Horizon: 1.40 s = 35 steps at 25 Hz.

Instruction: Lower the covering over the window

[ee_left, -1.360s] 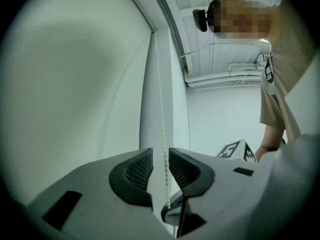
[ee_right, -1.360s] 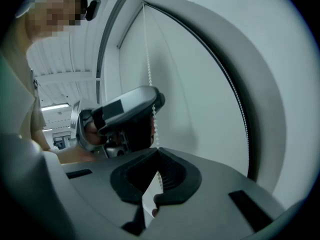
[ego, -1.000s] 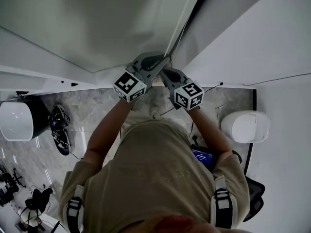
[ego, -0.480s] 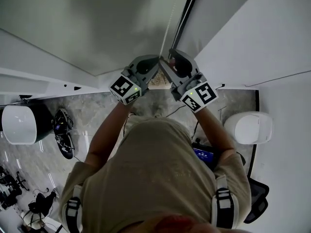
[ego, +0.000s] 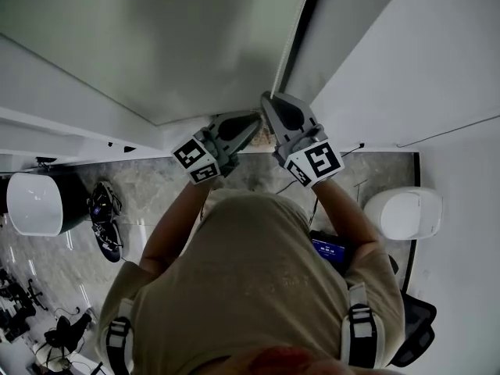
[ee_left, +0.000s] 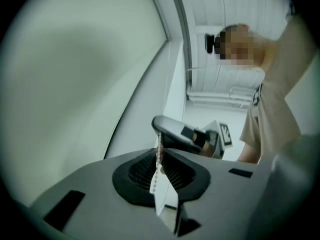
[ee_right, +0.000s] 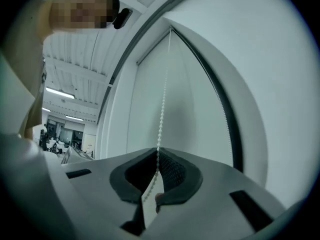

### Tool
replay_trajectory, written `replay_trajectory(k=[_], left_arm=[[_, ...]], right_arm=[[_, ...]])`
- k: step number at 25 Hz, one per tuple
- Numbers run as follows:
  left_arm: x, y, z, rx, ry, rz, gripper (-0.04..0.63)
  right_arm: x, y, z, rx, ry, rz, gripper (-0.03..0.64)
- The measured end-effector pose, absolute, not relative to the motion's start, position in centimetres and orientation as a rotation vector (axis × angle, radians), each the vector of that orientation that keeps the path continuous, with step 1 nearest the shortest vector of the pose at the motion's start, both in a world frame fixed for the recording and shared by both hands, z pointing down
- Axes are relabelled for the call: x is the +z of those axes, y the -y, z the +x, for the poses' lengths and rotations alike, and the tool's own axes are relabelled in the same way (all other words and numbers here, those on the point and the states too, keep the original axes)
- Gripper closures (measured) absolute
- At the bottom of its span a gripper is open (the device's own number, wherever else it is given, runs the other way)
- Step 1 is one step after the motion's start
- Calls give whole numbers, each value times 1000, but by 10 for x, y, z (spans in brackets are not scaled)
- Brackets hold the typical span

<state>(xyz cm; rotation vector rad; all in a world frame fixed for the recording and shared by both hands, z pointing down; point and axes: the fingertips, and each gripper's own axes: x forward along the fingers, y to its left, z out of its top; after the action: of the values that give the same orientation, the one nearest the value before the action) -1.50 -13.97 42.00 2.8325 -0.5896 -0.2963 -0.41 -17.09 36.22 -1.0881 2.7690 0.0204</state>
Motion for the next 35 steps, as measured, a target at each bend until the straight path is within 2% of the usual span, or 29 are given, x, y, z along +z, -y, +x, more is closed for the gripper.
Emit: replay_trajectory(k=[3,7,9,11,12,20,21,22,23,27,29,35], left_arm=[[400,149,-43,-451,598,2781,518],[357,164,-24,-415,602,2913,419],[345,166,-3,-351,564,3002,419],[343,166,10,-285,573,3066,447],[344,167,13,-271,588,3073,571],[354,174,7,-312,661,3045,575],[355,176,5,-317,679,3046,575],[356,179,2,-320,697,3045,575],[359,183,-2,-314,712,3042,576],[393,186,-5,-221,684,2997,577],[410,176,-1,-192,646,2982,577],[413,159,-6,-252,608,2984,577]], right_arm=[[404,179,2,-58,-2846,-1146,601],[449,170,-6,-244,-2928,-1081,601],[448,167,-12,-242,-2941,-1049,601],[448,165,-15,-257,-2941,-1031,601],[448,164,-15,-266,-2934,-1030,601],[451,160,-6,-201,-2941,-973,600],[446,159,0,-159,-2912,-969,566],[437,159,8,-118,-2860,-969,488],[425,160,17,-85,-2794,-976,462],[383,170,35,-74,-2683,-1010,465],[376,171,28,-101,-2726,-979,500],[372,171,2,-142,-2840,-909,519]])
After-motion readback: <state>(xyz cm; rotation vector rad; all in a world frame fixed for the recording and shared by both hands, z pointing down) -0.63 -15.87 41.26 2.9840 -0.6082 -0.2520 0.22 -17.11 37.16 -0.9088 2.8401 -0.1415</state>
